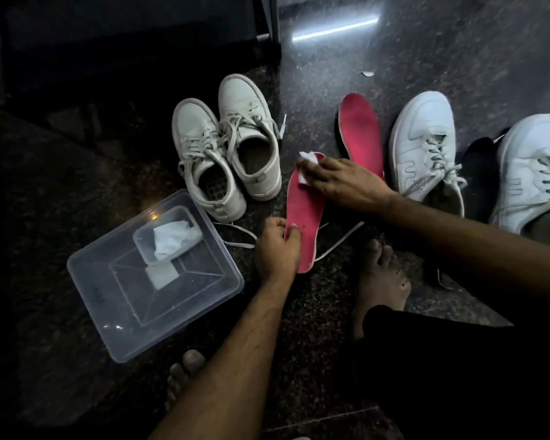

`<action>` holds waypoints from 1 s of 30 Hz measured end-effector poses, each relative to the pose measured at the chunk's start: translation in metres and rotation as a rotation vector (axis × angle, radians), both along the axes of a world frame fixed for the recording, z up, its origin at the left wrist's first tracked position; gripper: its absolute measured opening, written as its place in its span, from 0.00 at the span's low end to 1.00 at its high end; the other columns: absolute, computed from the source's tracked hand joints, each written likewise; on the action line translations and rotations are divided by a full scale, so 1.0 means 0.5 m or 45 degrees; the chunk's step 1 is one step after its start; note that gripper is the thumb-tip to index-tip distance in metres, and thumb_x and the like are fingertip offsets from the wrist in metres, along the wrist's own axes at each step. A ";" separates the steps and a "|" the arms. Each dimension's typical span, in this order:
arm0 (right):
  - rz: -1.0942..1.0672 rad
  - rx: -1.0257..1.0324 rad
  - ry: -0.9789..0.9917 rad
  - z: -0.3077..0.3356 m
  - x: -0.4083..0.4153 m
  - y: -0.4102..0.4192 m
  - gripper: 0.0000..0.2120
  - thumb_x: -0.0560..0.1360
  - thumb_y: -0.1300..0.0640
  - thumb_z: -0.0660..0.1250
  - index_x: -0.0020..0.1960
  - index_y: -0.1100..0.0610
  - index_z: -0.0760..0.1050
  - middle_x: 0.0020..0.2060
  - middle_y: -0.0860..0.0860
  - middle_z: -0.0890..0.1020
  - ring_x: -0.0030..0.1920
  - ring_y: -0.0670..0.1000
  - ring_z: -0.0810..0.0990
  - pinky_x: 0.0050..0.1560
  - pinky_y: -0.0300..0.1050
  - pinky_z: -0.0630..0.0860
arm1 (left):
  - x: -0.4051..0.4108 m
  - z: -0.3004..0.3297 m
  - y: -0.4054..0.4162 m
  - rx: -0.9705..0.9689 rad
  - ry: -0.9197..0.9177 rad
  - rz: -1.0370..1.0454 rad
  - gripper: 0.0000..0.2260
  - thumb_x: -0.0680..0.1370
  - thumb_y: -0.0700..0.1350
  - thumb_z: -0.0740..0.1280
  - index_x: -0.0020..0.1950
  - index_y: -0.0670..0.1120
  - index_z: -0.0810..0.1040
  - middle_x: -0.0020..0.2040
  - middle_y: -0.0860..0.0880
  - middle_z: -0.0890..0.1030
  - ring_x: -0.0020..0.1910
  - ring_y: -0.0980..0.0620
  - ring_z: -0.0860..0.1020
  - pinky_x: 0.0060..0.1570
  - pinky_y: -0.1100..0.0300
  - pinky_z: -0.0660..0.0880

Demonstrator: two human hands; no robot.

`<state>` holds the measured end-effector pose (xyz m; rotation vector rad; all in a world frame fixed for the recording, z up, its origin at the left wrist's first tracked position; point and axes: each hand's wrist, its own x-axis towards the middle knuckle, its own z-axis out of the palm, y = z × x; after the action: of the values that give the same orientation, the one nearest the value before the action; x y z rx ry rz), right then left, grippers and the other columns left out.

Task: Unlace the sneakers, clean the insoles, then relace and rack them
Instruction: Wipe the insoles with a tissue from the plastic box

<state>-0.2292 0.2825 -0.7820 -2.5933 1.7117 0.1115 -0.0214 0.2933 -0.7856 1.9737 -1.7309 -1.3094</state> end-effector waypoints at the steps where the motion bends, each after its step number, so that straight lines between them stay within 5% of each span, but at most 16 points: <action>1: -0.042 -0.002 0.006 0.002 -0.004 -0.003 0.22 0.75 0.58 0.53 0.63 0.63 0.78 0.71 0.61 0.71 0.56 0.62 0.79 0.47 0.52 0.79 | -0.001 0.000 0.000 -0.006 -0.016 -0.012 0.05 0.79 0.49 0.68 0.50 0.48 0.76 0.43 0.47 0.84 0.45 0.44 0.81 0.46 0.53 0.74; 6: -0.107 0.015 -0.244 0.033 0.049 0.009 0.22 0.75 0.60 0.53 0.61 0.69 0.77 0.66 0.66 0.73 0.56 0.64 0.78 0.54 0.54 0.79 | -0.006 -0.004 -0.002 -0.034 -0.064 -0.027 0.05 0.78 0.49 0.69 0.50 0.49 0.77 0.43 0.47 0.85 0.46 0.43 0.81 0.44 0.53 0.72; 9: -0.086 0.094 -0.321 0.025 0.085 0.049 0.25 0.80 0.50 0.54 0.62 0.69 0.76 0.66 0.67 0.73 0.57 0.63 0.78 0.60 0.53 0.74 | -0.007 -0.003 -0.004 -0.031 -0.076 -0.026 0.06 0.77 0.50 0.70 0.50 0.49 0.77 0.44 0.47 0.85 0.47 0.43 0.81 0.44 0.52 0.72; 11: -0.089 0.153 -0.311 0.008 0.082 0.066 0.25 0.80 0.46 0.55 0.63 0.66 0.76 0.66 0.63 0.74 0.55 0.62 0.78 0.56 0.54 0.77 | -0.007 -0.002 -0.003 -0.027 -0.074 -0.037 0.06 0.77 0.50 0.70 0.49 0.50 0.77 0.44 0.49 0.85 0.46 0.44 0.81 0.44 0.53 0.71; 15: -0.104 0.150 -0.307 0.006 0.051 0.055 0.20 0.78 0.55 0.54 0.63 0.60 0.78 0.62 0.58 0.78 0.47 0.59 0.77 0.42 0.53 0.80 | -0.007 0.001 -0.005 -0.027 -0.071 -0.046 0.05 0.77 0.50 0.69 0.49 0.51 0.76 0.42 0.50 0.84 0.45 0.45 0.81 0.44 0.53 0.73; 19: 0.006 0.213 -0.285 0.028 0.060 0.044 0.19 0.82 0.55 0.51 0.63 0.61 0.76 0.57 0.59 0.74 0.55 0.59 0.73 0.49 0.59 0.77 | -0.002 0.010 0.003 -0.063 -0.032 -0.063 0.08 0.77 0.49 0.68 0.55 0.52 0.73 0.42 0.52 0.84 0.45 0.44 0.82 0.44 0.51 0.75; 24: -0.118 0.173 -0.352 0.034 0.010 0.001 0.21 0.81 0.47 0.53 0.58 0.58 0.80 0.46 0.56 0.77 0.48 0.58 0.78 0.41 0.53 0.76 | -0.006 0.027 0.008 -0.153 -0.090 -0.210 0.18 0.78 0.46 0.65 0.66 0.60 0.69 0.50 0.48 0.84 0.50 0.42 0.81 0.48 0.49 0.77; 27: -0.386 0.019 -0.270 0.066 -0.028 -0.017 0.19 0.78 0.49 0.57 0.54 0.55 0.83 0.39 0.56 0.77 0.41 0.60 0.79 0.31 0.46 0.64 | -0.006 0.032 0.010 -0.129 -0.114 -0.232 0.22 0.80 0.45 0.64 0.72 0.62 0.70 0.56 0.46 0.83 0.55 0.43 0.79 0.53 0.52 0.74; 30: -0.250 -0.042 -0.299 0.090 -0.003 0.004 0.17 0.77 0.50 0.58 0.51 0.56 0.83 0.37 0.55 0.77 0.38 0.58 0.78 0.30 0.46 0.66 | -0.001 0.026 0.012 -0.133 -0.108 -0.234 0.23 0.80 0.47 0.64 0.73 0.65 0.69 0.55 0.46 0.84 0.53 0.43 0.81 0.53 0.51 0.76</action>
<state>-0.2309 0.2844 -0.7370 -2.3306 1.8782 -0.2187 -0.0218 0.2995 -0.7723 1.8759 -2.0191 -1.1771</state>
